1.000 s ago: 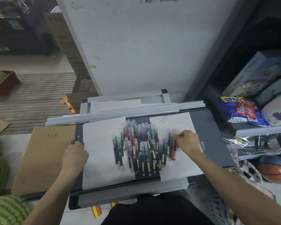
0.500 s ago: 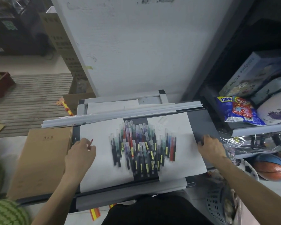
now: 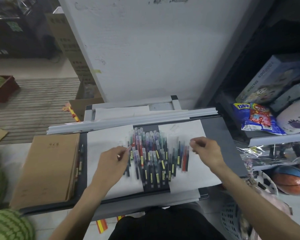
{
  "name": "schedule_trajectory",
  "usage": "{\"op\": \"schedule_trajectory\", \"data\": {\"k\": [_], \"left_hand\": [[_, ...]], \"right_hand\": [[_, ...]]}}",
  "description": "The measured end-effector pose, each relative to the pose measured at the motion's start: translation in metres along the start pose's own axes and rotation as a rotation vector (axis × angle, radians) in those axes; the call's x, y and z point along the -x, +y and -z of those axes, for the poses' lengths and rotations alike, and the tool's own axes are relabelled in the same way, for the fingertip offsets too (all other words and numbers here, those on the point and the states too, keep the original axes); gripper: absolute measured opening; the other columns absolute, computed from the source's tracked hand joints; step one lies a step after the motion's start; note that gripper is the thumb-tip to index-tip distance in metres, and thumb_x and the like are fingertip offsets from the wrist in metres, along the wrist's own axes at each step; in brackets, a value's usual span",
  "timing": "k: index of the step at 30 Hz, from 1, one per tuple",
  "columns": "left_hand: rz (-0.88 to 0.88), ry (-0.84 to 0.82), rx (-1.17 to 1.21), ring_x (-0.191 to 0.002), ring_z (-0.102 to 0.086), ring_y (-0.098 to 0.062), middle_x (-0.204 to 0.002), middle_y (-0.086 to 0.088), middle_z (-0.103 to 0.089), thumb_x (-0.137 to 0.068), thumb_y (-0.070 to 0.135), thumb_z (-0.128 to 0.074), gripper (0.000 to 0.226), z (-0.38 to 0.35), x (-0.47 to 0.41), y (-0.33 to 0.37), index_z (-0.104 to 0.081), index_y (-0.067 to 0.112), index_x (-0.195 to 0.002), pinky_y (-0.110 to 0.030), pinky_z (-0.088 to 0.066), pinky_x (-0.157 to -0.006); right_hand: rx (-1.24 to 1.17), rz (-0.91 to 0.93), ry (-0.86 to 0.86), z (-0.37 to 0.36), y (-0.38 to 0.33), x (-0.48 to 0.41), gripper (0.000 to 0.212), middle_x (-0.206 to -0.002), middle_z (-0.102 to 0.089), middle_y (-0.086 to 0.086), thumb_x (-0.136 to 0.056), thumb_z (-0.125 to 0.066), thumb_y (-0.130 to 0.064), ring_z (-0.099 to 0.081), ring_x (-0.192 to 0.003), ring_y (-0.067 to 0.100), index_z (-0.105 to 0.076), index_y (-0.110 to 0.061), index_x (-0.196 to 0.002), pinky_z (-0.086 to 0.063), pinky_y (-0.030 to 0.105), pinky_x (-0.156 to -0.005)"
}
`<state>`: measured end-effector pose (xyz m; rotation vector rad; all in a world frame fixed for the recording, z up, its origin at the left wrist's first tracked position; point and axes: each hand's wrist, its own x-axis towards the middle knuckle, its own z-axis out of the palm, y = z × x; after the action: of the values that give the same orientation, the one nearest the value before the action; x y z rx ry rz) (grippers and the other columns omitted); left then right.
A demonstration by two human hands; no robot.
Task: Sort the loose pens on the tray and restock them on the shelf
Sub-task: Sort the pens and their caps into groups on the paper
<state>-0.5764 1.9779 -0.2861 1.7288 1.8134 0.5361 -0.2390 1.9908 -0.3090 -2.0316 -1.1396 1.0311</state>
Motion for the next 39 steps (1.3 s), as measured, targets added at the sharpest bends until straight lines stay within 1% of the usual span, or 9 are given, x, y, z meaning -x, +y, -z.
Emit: {"op": "schedule_trajectory", "data": {"k": [4,8,12,15,20,26,30,33,39], "left_hand": [[-0.152,-0.043,0.182,-0.069,-0.063,-0.009,-0.074,0.017,-0.069,-0.102,0.029,-0.063,0.014,0.011,0.024,0.04,-0.077,0.027,-0.098,-0.016,-0.044,-0.061],[-0.264,-0.01,0.254,-0.07,-0.061,-0.008,-0.082,0.018,-0.067,-0.103,0.027,-0.06,0.016,0.026,0.041,0.067,-0.076,0.029,-0.108,-0.012,-0.04,-0.061],[-0.353,-0.009,0.268,-0.069,-0.057,-0.015,-0.081,0.014,-0.061,-0.105,0.035,-0.054,0.022,0.035,0.052,0.076,-0.074,0.03,-0.112,-0.017,-0.038,-0.059],[-0.382,-0.001,0.267,-0.068,-0.057,-0.017,-0.081,0.012,-0.06,-0.105,0.032,-0.055,0.021,0.037,0.056,0.077,-0.074,0.029,-0.114,-0.021,-0.04,-0.057],[-0.384,0.007,0.228,-0.069,-0.059,-0.013,-0.083,0.016,-0.061,-0.105,0.032,-0.056,0.024,0.039,0.057,0.076,-0.076,0.025,-0.117,-0.016,-0.038,-0.059],[-0.404,0.029,0.228,-0.07,-0.06,-0.009,-0.081,0.023,-0.06,-0.104,0.031,-0.056,0.025,0.04,0.053,0.076,-0.077,0.022,-0.113,-0.015,-0.041,-0.06],[-0.428,0.039,0.234,-0.062,-0.052,-0.016,-0.071,0.013,-0.053,-0.104,0.032,-0.052,0.029,0.038,0.052,0.075,-0.077,0.018,-0.1,-0.03,-0.04,-0.053],[-0.422,0.043,0.248,-0.06,-0.048,-0.019,-0.069,0.007,-0.05,-0.103,0.034,-0.05,0.033,0.036,0.05,0.071,-0.075,0.014,-0.092,-0.04,-0.041,-0.053],[-0.396,0.033,0.291,-0.06,-0.049,-0.02,-0.068,0.005,-0.052,-0.102,0.026,-0.055,0.027,0.034,0.045,0.07,-0.075,0.013,-0.089,-0.038,-0.041,-0.055]], "right_hand": [[-0.57,-0.012,-0.241,-0.016,-0.057,0.052,0.014,-0.083,-0.073,0.015,-0.097,-0.069,-0.01,-0.069,-0.077,0.023,-0.073,0.001,-0.105,-0.059,0.031,-0.078],[-0.771,0.036,-0.315,-0.014,-0.096,0.091,0.016,-0.083,-0.073,0.018,-0.095,-0.067,-0.01,-0.071,-0.073,0.018,-0.072,0.002,-0.104,-0.054,0.017,-0.061],[-0.914,0.071,-0.329,-0.011,-0.111,0.109,0.02,-0.088,-0.073,0.022,-0.088,-0.072,-0.015,-0.072,-0.081,0.025,-0.074,-0.001,-0.102,-0.058,0.024,-0.075],[-0.915,0.132,-0.292,-0.01,-0.116,0.117,0.017,-0.087,-0.073,0.022,-0.087,-0.073,-0.012,-0.072,-0.079,0.026,-0.074,0.0,-0.099,-0.058,0.025,-0.076],[-0.674,0.294,-0.244,-0.004,-0.123,0.12,0.009,-0.082,-0.076,0.018,-0.088,-0.074,-0.003,-0.073,-0.07,0.017,-0.073,0.001,-0.095,-0.049,0.011,-0.051],[-0.654,0.288,-0.317,-0.017,-0.117,0.116,0.011,-0.077,-0.075,0.015,-0.085,-0.077,-0.005,-0.07,-0.067,0.019,-0.075,0.003,-0.092,-0.055,0.023,-0.066],[-0.727,0.204,-0.372,-0.024,-0.111,0.111,0.017,-0.079,-0.071,0.021,-0.078,-0.08,-0.016,-0.065,-0.068,0.025,-0.077,-0.002,-0.088,-0.055,0.036,-0.071],[-0.719,0.196,-0.403,-0.027,-0.111,0.106,0.002,-0.079,-0.069,0.022,-0.083,-0.078,-0.006,-0.063,-0.067,0.026,-0.076,-0.006,-0.082,-0.052,0.032,-0.067],[-0.728,0.216,-0.415,-0.03,-0.114,0.1,0.009,-0.079,-0.069,0.022,-0.089,-0.072,0.005,-0.061,-0.067,0.025,-0.074,-0.002,-0.083,-0.051,0.03,-0.066]]}}
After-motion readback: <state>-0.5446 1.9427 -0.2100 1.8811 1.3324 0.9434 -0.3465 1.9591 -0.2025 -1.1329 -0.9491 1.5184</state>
